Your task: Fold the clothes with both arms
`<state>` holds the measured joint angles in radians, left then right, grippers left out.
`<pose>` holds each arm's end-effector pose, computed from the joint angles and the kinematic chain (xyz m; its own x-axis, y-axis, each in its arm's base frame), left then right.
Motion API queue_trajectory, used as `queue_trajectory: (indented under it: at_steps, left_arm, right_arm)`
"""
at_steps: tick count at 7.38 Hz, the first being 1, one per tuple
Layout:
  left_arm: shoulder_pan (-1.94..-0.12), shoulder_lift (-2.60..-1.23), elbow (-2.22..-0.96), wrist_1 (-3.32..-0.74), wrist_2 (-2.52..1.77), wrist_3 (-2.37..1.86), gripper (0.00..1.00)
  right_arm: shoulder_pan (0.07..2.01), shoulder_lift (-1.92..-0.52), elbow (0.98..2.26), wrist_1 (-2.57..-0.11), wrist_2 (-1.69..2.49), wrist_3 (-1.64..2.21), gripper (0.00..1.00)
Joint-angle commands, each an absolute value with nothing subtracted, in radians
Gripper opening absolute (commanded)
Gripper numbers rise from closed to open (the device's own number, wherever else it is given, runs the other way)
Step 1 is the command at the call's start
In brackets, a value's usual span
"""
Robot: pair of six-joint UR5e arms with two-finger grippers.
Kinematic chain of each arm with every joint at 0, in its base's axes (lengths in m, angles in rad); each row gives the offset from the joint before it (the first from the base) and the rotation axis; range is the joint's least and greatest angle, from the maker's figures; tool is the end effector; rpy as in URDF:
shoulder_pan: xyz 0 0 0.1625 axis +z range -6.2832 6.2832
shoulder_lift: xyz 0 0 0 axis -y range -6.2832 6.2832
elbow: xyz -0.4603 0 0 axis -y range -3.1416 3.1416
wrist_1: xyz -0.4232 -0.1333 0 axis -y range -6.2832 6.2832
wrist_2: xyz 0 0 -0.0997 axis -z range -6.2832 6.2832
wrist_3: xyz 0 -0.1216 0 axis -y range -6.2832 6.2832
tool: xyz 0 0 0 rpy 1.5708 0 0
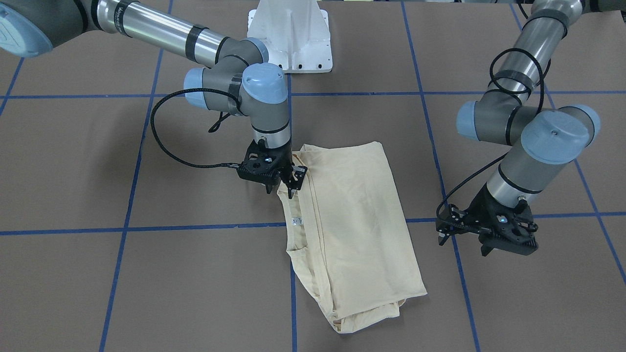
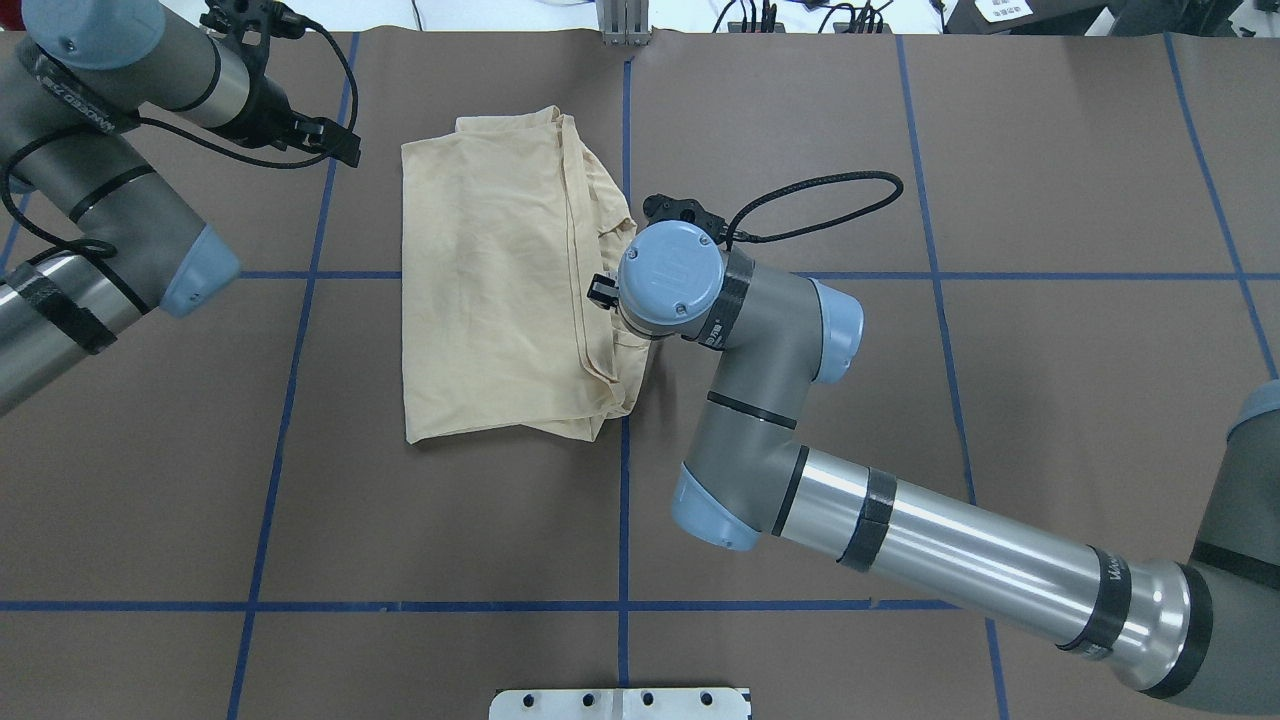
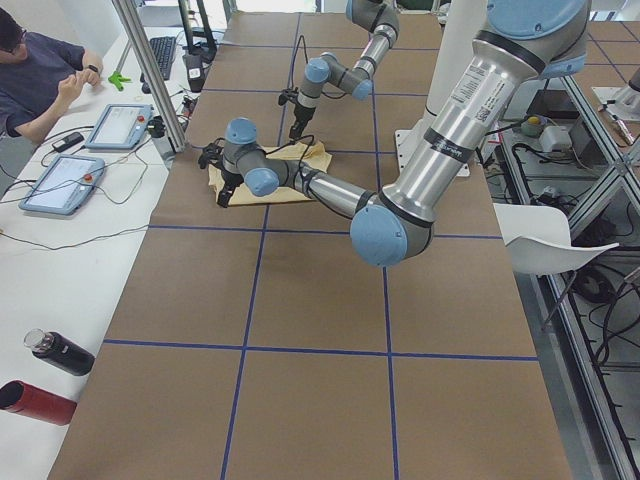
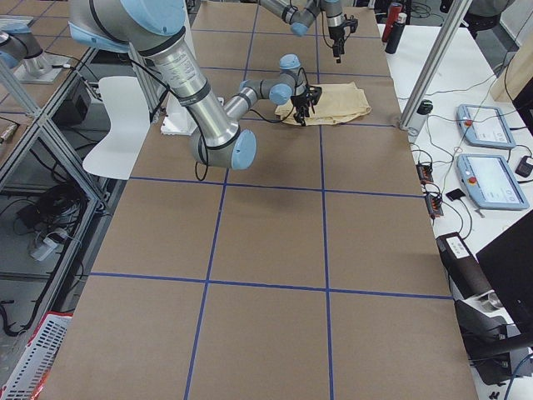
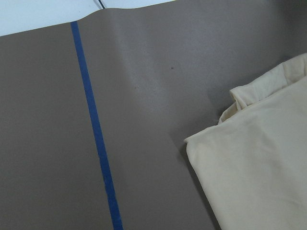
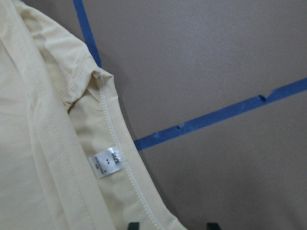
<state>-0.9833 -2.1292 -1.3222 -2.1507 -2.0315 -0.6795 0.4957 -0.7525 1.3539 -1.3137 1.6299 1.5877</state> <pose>0.3743 -0.7051 0.4150 0.6503 0.2805 -0.7059 0.0767 0.9003 0.4284 -0.6807 -0.5114 0.2415 0.5675 0.3260 0.7561 -0.4451 0.8940 -0.0514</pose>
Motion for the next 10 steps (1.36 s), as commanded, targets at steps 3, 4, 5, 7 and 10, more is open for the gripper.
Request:
queue_trajectory:
  at_steps: [3, 4, 5, 7, 10]
  left_arm:
    - [-0.985, -2.129, -1.324, -2.151, -2.031, -0.680, 1.00]
    - [-0.985, -2.126, -1.324, -2.151, -2.031, -0.680, 1.00]
    - [-0.985, -2.126, -1.330, -2.151, -2.031, -0.680, 1.00]
    - [-0.985, -2.126, -1.330, -2.151, -2.031, -0.680, 1.00]
    - [-0.983, -2.126, -1.330, -2.151, -2.033, -0.680, 1.00]
  right_arm:
    - [0.479, -0.755, 1.353, -1.315, 1.628, 1.585, 0.41]
    - [0.479, -0.756, 1.353, -1.316, 1.628, 1.582, 0.40]
    - [0.479, -0.758, 1.353, -1.318, 1.628, 1.577, 0.36]
    - [0.479, -0.758, 1.353, -1.319, 1.628, 1.574, 0.05]
    - [0.474, -0.782, 1.380, -1.322, 1.641, 1.523, 0.00]
